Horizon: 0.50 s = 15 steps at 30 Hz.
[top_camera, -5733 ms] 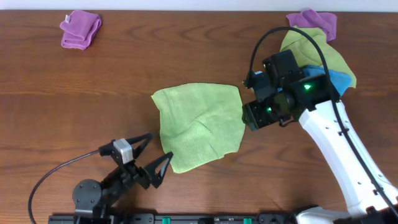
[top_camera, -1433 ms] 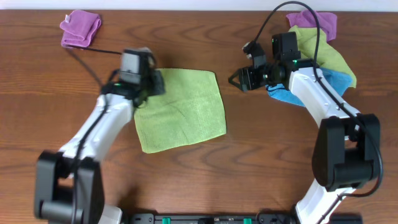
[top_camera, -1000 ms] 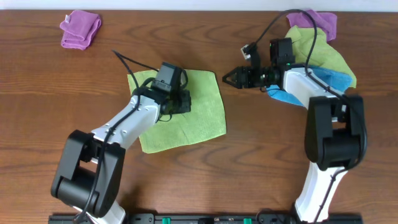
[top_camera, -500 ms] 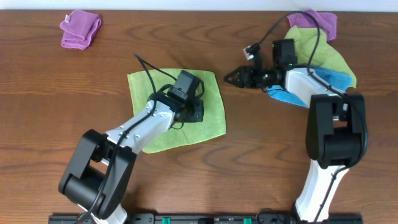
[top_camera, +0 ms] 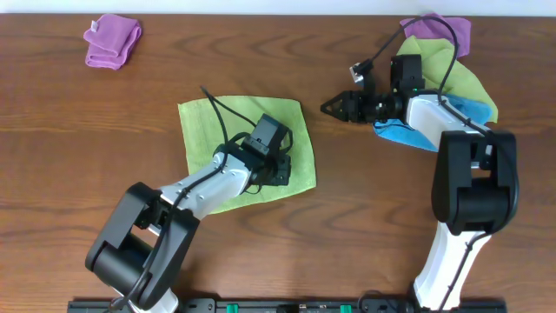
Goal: Fold the cloth
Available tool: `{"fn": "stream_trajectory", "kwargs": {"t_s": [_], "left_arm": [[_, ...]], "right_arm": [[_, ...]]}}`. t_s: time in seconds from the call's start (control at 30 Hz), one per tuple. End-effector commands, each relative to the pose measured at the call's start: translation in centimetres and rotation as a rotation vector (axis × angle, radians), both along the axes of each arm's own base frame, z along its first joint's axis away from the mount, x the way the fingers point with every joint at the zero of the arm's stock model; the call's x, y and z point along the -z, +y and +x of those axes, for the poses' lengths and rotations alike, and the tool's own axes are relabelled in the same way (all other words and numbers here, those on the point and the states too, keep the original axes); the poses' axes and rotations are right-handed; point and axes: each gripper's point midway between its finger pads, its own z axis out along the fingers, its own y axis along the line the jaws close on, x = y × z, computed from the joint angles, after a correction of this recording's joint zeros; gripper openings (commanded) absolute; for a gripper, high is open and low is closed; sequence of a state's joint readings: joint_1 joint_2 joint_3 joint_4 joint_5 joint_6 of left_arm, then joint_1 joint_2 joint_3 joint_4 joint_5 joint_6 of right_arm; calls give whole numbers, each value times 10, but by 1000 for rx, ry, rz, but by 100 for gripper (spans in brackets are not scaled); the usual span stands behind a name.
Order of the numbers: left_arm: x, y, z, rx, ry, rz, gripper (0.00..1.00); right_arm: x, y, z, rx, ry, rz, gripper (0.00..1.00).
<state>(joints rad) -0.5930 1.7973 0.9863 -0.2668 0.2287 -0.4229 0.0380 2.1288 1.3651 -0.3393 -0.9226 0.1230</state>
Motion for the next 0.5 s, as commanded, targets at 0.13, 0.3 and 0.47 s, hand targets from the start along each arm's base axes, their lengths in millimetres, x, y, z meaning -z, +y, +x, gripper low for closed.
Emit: {"fn": "stream_trajectory", "kwargs": {"t_s": [0.13,0.3,0.47], "left_arm": [[17,9,0,-40,-29,27,6],[26,13,-6,-39,-21,33,5],[42,28,-28,-37,46,79,6]], "right_arm": [[-3,2,-3,-7,23,15,54],[-2,2,-4,-7,31,15,53],[-2,2,-5,-6,37,14,52]]}}
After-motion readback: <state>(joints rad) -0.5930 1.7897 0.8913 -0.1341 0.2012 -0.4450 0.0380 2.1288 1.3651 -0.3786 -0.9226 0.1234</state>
